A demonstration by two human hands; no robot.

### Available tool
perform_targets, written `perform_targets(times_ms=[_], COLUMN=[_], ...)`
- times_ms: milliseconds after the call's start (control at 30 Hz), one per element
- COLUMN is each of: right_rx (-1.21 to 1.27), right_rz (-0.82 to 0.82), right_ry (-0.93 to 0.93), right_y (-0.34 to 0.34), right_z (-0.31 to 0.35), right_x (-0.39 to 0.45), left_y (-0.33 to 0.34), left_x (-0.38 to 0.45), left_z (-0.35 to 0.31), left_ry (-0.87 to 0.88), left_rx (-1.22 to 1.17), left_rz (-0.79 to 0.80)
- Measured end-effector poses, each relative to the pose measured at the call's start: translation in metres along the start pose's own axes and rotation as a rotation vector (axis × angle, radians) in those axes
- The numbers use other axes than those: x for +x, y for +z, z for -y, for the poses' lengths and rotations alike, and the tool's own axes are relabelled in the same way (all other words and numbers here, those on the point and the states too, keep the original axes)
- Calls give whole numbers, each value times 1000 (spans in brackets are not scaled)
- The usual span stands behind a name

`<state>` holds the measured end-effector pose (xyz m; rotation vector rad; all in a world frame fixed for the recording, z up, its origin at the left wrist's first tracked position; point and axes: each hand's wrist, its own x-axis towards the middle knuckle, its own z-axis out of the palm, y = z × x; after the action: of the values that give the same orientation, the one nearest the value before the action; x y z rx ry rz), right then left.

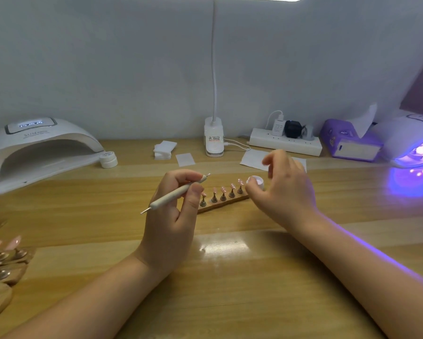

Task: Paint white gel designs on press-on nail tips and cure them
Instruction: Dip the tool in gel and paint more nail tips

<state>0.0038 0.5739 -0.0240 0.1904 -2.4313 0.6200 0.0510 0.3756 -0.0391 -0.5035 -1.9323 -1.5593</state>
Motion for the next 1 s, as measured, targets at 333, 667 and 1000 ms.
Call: perform_targets(times_ms=[333,667,1000], right_rx=[135,235,395], right_rz=[377,194,12], right_ry=[205,174,-113], right_y=[16,22,7], right_z=[-36,-42,12], right_x=[10,10,-9], left_y=[0,1,-3], left_x=[-1,0,10], left_z=[-2,-6,-16], left_ry=[-16,-7,47], left_rx=[12,18,44], left_rz=[22,35,68])
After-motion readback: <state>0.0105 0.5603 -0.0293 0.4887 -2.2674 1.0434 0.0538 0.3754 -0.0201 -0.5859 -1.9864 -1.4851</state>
